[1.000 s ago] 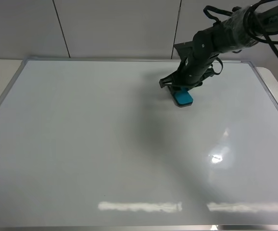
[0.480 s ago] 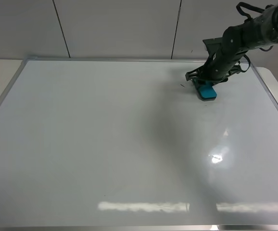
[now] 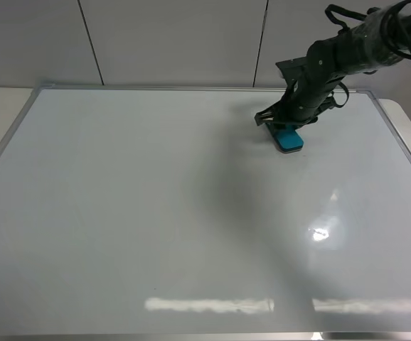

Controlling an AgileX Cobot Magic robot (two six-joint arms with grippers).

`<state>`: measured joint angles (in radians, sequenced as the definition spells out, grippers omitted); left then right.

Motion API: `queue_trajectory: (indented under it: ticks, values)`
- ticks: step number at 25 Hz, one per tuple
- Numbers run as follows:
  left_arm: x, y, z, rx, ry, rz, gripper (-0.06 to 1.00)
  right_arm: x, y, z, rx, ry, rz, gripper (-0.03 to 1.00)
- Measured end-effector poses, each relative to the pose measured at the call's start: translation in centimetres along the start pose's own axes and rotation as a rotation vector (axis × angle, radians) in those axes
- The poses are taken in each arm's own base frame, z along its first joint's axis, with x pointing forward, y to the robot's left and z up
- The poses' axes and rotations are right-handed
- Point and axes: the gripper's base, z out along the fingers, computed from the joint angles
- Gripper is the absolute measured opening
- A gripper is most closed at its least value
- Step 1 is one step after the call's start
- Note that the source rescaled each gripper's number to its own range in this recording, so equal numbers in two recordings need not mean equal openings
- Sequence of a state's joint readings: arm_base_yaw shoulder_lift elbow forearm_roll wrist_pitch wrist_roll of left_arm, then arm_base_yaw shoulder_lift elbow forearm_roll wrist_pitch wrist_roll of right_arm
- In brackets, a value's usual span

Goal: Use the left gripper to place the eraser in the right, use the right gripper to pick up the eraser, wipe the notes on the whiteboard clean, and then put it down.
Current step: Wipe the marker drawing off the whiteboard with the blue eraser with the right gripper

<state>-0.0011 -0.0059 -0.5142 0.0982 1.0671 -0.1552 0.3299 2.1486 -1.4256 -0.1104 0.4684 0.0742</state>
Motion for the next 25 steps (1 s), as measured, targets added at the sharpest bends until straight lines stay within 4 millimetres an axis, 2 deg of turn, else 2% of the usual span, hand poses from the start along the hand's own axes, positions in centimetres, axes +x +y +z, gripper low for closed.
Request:
queue_trajectory:
  ticks: [3,5,7,11,14,17,20,25]
  values:
    - [0.0,0.0,0.0,0.000,0.000,0.000,1.00,0.0,3.2,-0.2,-0.037,-0.002,-0.023,0.01]
    - [0.0,0.0,0.0,0.000,0.000,0.000,1.00,0.0,4.2,-0.2,-0.048,-0.006,-0.033,0.01]
    - [0.0,0.0,0.0,0.000,0.000,0.000,1.00,0.0,4.3,-0.2,-0.049,-0.006,-0.022,0.01]
    - [0.0,0.0,0.0,0.000,0.000,0.000,1.00,-0.1,3.0,0.0,-0.035,-0.015,0.034,0.01]
    - [0.0,0.0,0.0,0.000,-0.001,0.000,1.00,-0.3,1.0,0.4,-0.006,-0.016,0.073,0.01]
    - [0.0,0.0,0.0,0.000,-0.001,0.000,1.00,-1.3,-0.7,1.0,0.023,0.030,0.114,0.01]
    - [0.0,0.0,0.0,0.000,-0.001,0.000,1.00,-2.8,-1.3,1.3,0.046,0.063,0.092,0.01]
    - [0.0,0.0,0.0,0.000,-0.001,0.000,1.00,-3.6,-1.8,1.6,0.085,0.077,0.043,0.01]
